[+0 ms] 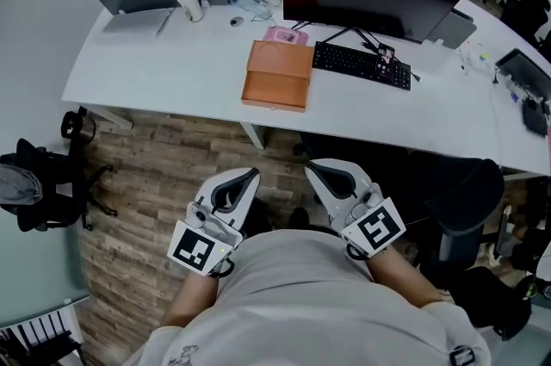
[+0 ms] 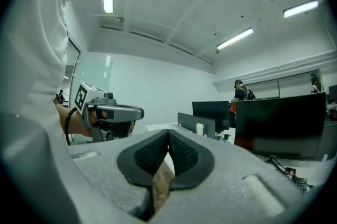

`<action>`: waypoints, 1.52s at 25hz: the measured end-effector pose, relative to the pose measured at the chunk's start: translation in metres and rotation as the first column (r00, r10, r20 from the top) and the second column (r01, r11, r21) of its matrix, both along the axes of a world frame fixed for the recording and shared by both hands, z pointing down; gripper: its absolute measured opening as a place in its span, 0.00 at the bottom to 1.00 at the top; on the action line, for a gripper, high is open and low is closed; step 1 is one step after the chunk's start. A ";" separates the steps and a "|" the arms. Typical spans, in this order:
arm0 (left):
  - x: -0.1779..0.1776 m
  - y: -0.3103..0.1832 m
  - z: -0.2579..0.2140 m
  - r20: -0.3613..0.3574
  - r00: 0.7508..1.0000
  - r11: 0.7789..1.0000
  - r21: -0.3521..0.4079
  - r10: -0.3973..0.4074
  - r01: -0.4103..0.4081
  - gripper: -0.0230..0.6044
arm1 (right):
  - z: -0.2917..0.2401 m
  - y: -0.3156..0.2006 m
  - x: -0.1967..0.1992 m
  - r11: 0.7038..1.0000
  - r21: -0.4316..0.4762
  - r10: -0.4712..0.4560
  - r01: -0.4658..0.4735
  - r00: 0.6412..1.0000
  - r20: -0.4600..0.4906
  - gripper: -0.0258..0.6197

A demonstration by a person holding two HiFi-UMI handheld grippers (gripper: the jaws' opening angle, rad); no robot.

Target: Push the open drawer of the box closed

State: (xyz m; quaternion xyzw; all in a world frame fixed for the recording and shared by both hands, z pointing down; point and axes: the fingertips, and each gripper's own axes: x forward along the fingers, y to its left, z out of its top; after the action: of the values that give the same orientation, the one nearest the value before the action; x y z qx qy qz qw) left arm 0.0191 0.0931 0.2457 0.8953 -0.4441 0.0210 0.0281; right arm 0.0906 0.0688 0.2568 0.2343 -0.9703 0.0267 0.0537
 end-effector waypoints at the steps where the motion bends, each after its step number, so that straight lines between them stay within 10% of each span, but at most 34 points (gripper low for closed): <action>1: -0.004 -0.007 -0.001 -0.011 1.000 1.000 0.003 0.006 -0.006 0.03 | 0.001 -0.005 -0.002 1.000 -0.002 0.010 -0.010 1.000 -0.005 0.04; 38: -0.242 -0.123 0.014 0.031 0.958 0.958 -0.033 0.286 -0.285 0.03 | 0.017 -0.115 -0.230 0.958 -0.028 0.285 -0.287 0.957 -0.059 0.04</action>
State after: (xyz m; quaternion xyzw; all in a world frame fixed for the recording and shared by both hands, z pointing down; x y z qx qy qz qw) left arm -0.2230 -0.0302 0.2596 0.9490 -0.3103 0.0469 0.0295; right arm -0.1393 -0.0465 0.2743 0.3718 -0.9238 0.0453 0.0799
